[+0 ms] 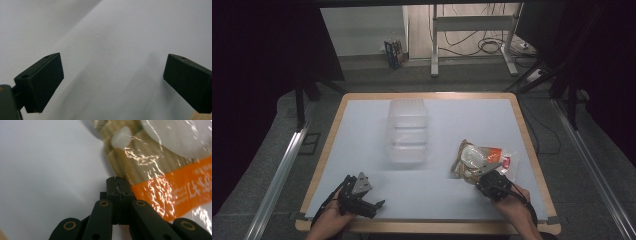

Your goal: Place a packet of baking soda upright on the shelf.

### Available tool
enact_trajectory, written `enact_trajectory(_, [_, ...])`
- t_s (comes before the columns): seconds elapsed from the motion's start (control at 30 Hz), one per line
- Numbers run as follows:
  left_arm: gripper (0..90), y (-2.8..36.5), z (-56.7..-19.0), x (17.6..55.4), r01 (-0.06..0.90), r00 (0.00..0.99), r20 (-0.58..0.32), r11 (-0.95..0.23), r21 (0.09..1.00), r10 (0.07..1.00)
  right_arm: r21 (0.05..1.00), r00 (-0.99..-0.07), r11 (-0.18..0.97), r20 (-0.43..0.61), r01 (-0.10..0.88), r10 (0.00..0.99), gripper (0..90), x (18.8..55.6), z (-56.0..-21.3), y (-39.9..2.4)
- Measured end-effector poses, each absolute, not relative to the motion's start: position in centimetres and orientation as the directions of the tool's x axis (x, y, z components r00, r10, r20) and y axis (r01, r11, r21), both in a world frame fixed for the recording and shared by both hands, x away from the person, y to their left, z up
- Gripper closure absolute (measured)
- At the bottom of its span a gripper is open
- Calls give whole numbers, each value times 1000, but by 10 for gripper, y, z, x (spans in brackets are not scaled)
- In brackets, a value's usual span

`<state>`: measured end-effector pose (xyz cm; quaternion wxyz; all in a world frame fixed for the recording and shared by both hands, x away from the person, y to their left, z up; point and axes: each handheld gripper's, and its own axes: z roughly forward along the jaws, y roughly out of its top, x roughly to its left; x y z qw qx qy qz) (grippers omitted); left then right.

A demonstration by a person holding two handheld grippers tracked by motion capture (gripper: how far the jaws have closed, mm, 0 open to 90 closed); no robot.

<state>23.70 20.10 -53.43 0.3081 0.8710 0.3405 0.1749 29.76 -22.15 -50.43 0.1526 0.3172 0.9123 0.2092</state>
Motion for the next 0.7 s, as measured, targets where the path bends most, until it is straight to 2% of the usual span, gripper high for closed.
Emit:
enact_trajectory(0.27, [30, 201, -534, 237, 487, 708, 93, -578, 655, 701, 492, -713, 671, -134, 555, 688, 889, 308, -504, -242])
enact_trajectory(0.47, [30, 201, -534, 237, 487, 706, 91, -575, 657, 702, 505, -721, 668, -123, 546, 682, 886, 305, -501, -246])
enact_trajectory(0.7, [30, 202, -534, 237, 488, 706, 89, -573, 658, 703, 552, -681, 618, -118, 560, 723, 787, 295, -490, -264])
